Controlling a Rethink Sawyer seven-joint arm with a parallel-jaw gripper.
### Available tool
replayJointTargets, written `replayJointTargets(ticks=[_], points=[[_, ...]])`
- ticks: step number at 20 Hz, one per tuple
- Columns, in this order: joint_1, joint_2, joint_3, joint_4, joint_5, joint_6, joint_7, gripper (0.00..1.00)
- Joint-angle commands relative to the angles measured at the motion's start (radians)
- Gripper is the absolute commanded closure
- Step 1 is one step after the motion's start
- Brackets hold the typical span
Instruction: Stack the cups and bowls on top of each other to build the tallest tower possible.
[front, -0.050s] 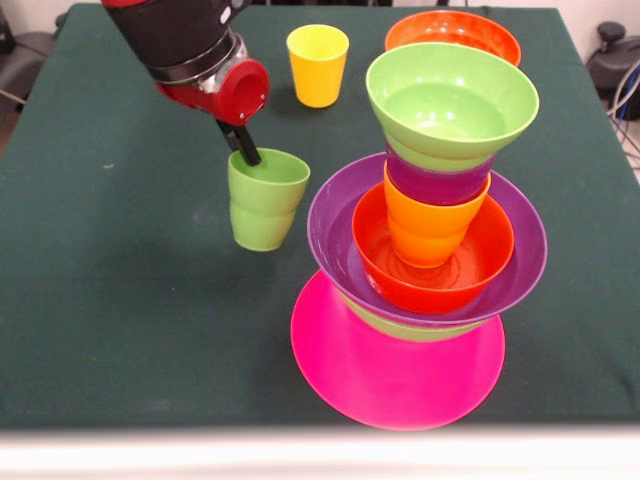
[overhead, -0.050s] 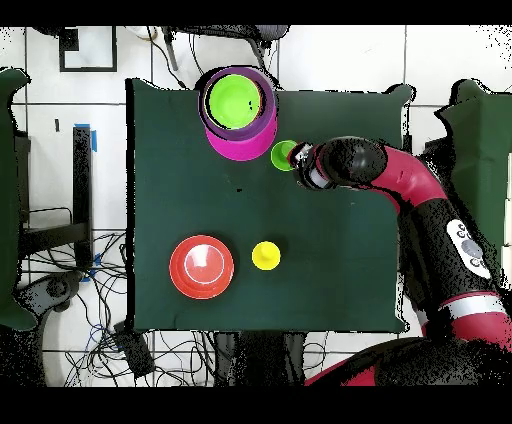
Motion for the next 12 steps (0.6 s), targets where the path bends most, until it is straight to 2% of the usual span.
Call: replayJointTargets(ticks=[1, 4, 12], points=[[0.024, 0.009, 0.023, -0.036, -0.057, 0.058, -0.234, 1.0], [0.044, 0.024, 0.006, -0.088, -0.075, 0.1, -0.246, 1.0], [0.067, 0.003, -0.023, -0.086, -0.096, 0.174, -0.233, 1.0]])
